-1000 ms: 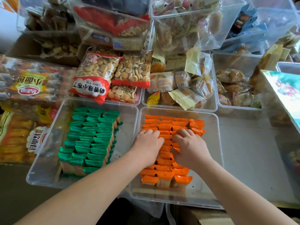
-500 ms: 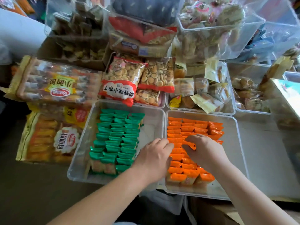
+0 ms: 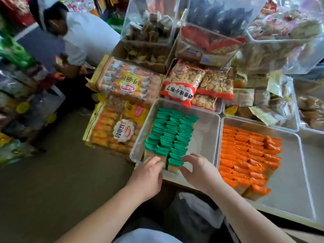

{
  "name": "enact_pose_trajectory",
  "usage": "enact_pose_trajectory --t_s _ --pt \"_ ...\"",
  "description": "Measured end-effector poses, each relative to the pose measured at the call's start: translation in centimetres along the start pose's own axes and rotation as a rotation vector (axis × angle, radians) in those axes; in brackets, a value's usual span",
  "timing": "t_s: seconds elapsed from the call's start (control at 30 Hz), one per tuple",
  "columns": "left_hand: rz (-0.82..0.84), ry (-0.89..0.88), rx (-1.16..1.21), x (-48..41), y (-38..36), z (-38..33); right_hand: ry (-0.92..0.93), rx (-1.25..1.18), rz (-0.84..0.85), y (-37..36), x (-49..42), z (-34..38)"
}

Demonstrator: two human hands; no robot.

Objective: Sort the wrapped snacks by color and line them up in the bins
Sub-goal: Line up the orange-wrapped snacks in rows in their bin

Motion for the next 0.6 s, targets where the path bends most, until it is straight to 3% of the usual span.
enact_pose_trajectory --t_s 0.17,0.37,0.47,0.6 --pt "0.066 0.027 0.002 -2.1 1.8 5.0 -0.113 0.053 0.051 -3.1 -3.7 0.2" --pt "0.229 -0.153 -0.067 -5.7 2.7 6.7 -0.244 0.073 0.068 -4.4 -7.9 0.1" --pt "0.297 -0.334 -0.194 -7.4 2.6 6.1 -0.253 0.224 0.088 -4.2 -8.3 0.8" --pt "0.392 -0.448 -0.485 -10.8 2.0 5.7 -0.245 0.274 0.022 -4.5 -8.1 2.2"
Point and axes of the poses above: each hand's wrist, its own x-axis away from the middle knuckle, its own y-axis out of the back of the hand, z = x × y, the point moved 6 cm from there along -x, towards the middle knuckle
